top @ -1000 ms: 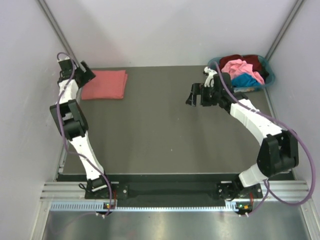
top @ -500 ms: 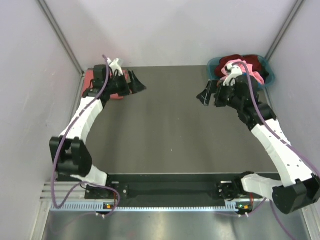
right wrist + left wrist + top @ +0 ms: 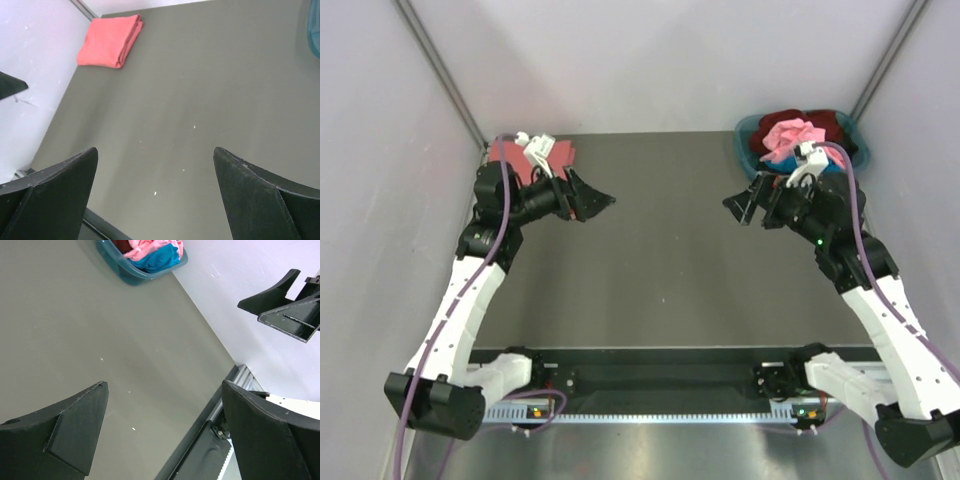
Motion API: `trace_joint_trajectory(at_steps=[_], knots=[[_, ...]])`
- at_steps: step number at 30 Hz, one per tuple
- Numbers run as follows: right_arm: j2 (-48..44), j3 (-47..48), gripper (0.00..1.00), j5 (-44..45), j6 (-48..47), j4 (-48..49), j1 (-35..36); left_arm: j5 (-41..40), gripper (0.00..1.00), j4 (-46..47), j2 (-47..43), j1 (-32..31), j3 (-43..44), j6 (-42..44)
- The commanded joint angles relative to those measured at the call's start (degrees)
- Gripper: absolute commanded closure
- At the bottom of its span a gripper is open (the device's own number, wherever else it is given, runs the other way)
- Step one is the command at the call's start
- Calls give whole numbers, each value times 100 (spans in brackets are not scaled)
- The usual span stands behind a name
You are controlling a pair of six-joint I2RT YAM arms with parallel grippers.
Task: Fold and stack the t-shirts
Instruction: Neatly place the folded tshirt to the corner
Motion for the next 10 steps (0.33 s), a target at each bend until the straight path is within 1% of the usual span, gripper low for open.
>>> trace_joint_trajectory(at_steps=[1,5,10], knots=[[-217,-20,0,-63,167,397,-15,195,1,387,-21,-111,17,-137],[-331,-29,0,-36,168,503,-15,178,1,405,23,-191,114,-163],[-393,-64,0,52,132,555,-15,107,1,659,-74,-253,-53,-242]])
